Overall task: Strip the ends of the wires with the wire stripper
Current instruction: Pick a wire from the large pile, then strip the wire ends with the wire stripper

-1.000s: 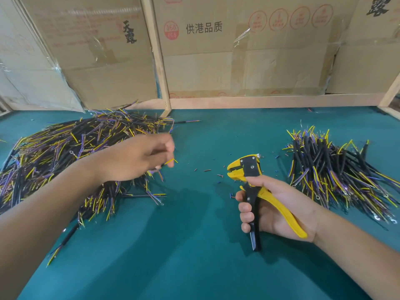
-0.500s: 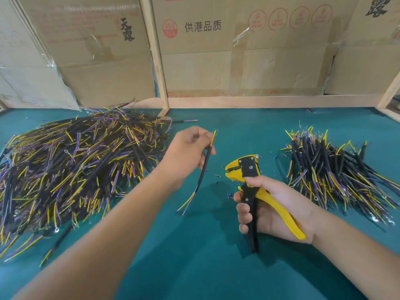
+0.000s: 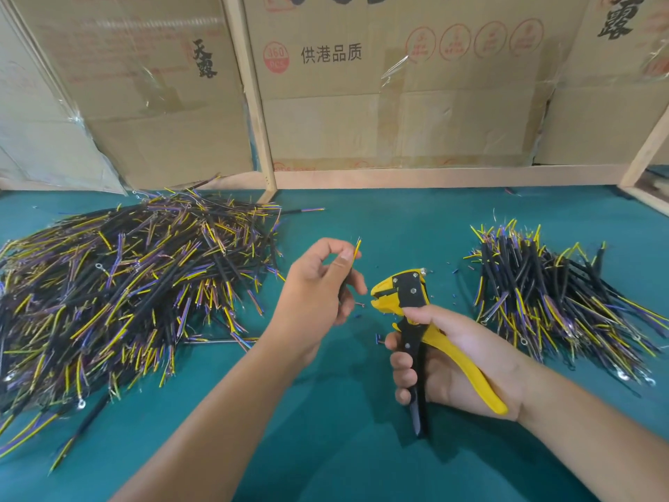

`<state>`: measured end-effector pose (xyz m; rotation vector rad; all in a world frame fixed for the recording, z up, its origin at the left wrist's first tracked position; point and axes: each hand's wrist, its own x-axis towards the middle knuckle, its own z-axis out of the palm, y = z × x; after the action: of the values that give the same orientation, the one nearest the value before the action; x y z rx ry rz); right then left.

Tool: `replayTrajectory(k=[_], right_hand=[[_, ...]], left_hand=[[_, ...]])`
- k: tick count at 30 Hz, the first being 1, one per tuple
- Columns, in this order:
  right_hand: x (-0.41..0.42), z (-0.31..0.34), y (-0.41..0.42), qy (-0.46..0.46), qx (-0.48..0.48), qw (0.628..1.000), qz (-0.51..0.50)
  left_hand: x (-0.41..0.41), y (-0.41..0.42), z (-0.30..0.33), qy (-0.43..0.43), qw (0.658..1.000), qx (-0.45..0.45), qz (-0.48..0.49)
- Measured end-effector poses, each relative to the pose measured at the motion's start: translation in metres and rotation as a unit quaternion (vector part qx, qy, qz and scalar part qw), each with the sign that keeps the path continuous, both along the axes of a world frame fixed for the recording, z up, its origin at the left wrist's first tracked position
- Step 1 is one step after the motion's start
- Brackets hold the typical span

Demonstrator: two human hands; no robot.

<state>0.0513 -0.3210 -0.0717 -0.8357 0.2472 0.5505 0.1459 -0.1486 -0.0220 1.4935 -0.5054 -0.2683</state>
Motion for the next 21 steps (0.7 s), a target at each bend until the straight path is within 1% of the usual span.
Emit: replayTrajectory(k=[7,10,14,21], right_hand=[[-0.002,0.005,0.002,0.003,0.0,1.0,-0.007],[-0.003,0.007,0.003,0.006,-0.005,1.0,-0.012],[-0.004,0.004,-0.001,-0.01,0.014,1.0,0.008],[-0.003,0.001,-0.003,-0.013,0.019,0.999,0.022]], left_hand=[[-0.004,0.0,0.006,-0.069,0.997,0.041,0.009],[-0.009,0.001,0.006,-0.137,0.988,0.071,0.002],[-0.016,0.002,0.008,-0.226,0.969,0.102,0.005],[-0.018,0.004,0.011,-0.244,0.965,0.092,0.001]])
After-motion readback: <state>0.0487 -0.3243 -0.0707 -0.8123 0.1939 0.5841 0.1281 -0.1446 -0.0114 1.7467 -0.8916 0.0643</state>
